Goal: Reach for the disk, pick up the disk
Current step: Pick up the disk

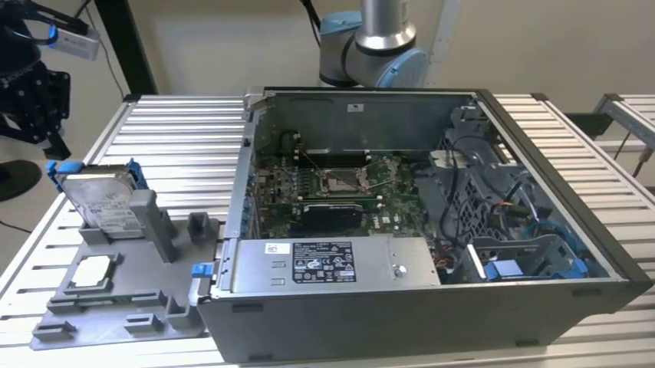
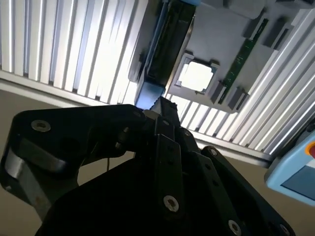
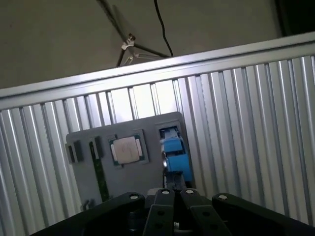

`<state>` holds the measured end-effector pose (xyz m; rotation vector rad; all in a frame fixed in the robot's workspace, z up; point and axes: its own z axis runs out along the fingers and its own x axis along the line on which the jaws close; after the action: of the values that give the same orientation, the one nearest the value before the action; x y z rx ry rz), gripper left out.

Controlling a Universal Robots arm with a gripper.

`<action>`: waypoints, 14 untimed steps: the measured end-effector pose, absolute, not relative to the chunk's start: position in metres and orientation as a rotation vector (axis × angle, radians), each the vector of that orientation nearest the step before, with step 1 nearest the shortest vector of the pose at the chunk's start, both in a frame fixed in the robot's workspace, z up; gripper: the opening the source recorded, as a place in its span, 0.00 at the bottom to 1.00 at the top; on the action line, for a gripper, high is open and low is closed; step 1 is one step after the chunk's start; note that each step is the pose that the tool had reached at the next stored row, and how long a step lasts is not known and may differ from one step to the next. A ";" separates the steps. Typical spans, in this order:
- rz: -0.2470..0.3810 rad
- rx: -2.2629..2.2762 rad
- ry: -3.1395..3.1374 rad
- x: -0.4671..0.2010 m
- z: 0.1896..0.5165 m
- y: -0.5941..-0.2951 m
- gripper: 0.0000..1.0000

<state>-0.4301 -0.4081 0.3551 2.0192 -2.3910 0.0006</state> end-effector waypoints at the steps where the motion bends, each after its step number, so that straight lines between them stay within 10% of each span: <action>1: 0.001 2.038 -2.375 -0.430 0.355 -0.408 0.00; 14: 0.002 2.074 -2.343 -0.430 0.355 -0.408 0.00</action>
<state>-0.4301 -0.4080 0.3550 2.0738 -2.3434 0.0016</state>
